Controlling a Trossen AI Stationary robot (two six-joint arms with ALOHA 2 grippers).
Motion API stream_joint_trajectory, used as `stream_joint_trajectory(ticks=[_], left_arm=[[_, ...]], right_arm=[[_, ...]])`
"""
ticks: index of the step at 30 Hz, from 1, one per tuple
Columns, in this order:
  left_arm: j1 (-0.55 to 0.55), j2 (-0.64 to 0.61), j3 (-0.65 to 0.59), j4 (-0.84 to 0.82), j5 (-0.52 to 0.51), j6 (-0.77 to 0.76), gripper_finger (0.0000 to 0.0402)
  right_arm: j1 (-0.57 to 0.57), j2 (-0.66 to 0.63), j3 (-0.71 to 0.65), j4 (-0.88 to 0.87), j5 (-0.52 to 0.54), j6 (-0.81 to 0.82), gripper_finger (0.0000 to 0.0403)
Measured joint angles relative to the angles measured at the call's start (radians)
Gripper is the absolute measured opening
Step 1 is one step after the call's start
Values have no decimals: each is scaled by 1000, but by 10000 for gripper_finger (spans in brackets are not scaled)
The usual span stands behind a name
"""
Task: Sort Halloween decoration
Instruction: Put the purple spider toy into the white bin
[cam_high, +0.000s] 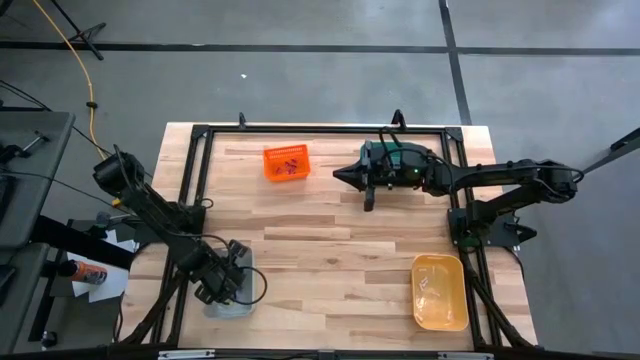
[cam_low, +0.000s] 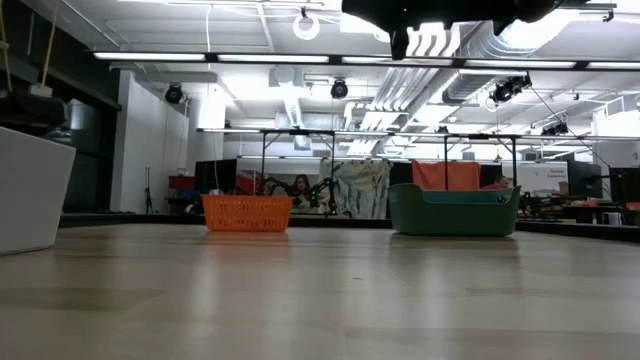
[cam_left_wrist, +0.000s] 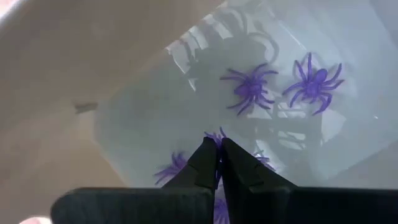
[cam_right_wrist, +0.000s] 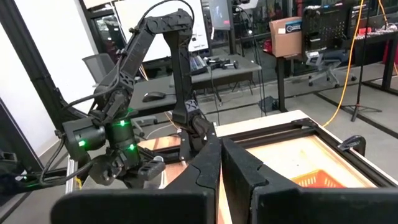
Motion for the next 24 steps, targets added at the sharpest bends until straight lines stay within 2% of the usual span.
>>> stream_joint_trajectory(ticks=[18,24], left_arm=[[0,0,0,4,28,-7,0],[0,0,0,3,27,-37,1]], right_arm=[[0,0,0,-13,0,6,12],[0,0,0,-68,1,8,12]])
